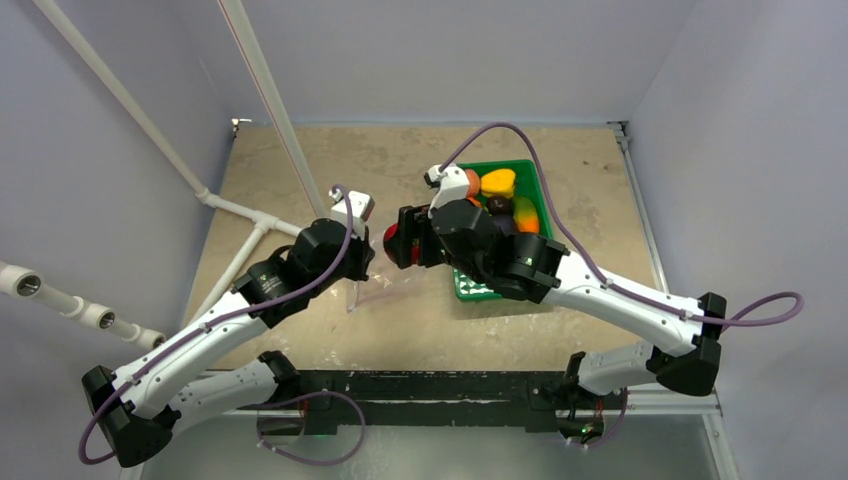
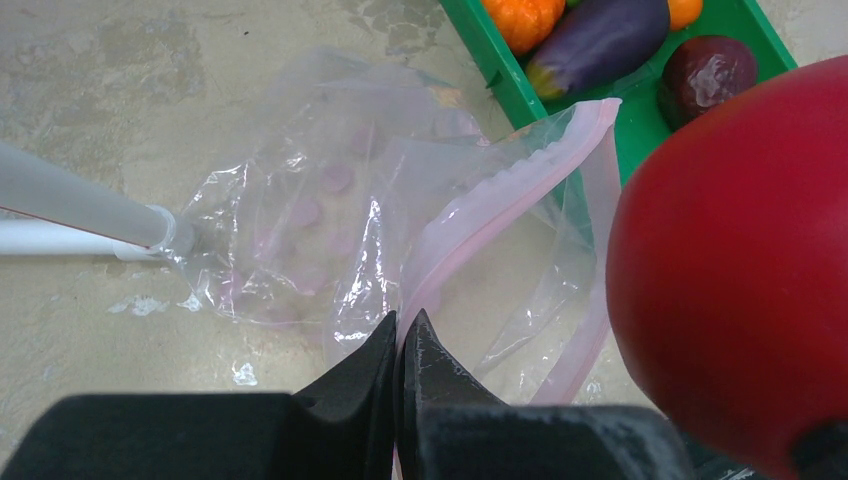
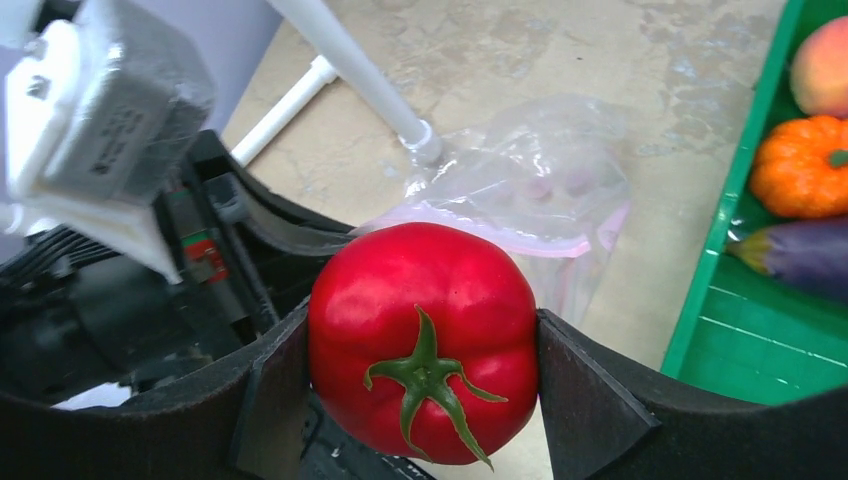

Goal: Place the food in the zip-top bag and seal the zipper
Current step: Pick up the fake vegetable from the bin, then place the fake vegetable in the zipper food storage bag.

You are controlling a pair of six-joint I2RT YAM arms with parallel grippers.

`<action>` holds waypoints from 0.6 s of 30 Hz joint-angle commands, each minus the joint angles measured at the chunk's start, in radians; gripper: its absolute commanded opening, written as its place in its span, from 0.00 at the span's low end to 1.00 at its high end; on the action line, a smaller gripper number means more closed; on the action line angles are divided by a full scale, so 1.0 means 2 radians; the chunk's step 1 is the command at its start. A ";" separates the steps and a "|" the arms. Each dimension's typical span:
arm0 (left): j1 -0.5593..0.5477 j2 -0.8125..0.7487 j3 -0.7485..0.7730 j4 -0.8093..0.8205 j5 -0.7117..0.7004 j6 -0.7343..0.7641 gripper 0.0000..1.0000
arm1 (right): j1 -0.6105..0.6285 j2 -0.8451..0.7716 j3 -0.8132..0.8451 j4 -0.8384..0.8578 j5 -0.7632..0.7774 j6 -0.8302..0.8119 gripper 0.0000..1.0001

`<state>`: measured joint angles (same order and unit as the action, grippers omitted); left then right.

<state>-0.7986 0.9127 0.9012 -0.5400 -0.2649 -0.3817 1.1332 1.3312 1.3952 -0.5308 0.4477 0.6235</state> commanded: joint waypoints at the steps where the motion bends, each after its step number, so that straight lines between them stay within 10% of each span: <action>1: 0.004 0.000 0.000 0.011 0.004 0.002 0.00 | 0.008 -0.017 -0.013 0.052 -0.037 -0.030 0.00; 18: 0.010 -0.003 -0.003 0.021 0.021 -0.002 0.00 | 0.009 0.016 -0.110 0.159 -0.036 0.011 0.00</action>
<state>-0.7887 0.9161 0.9012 -0.5388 -0.2531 -0.3820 1.1454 1.3445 1.1904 -0.3004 0.3676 0.6048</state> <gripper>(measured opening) 0.003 0.723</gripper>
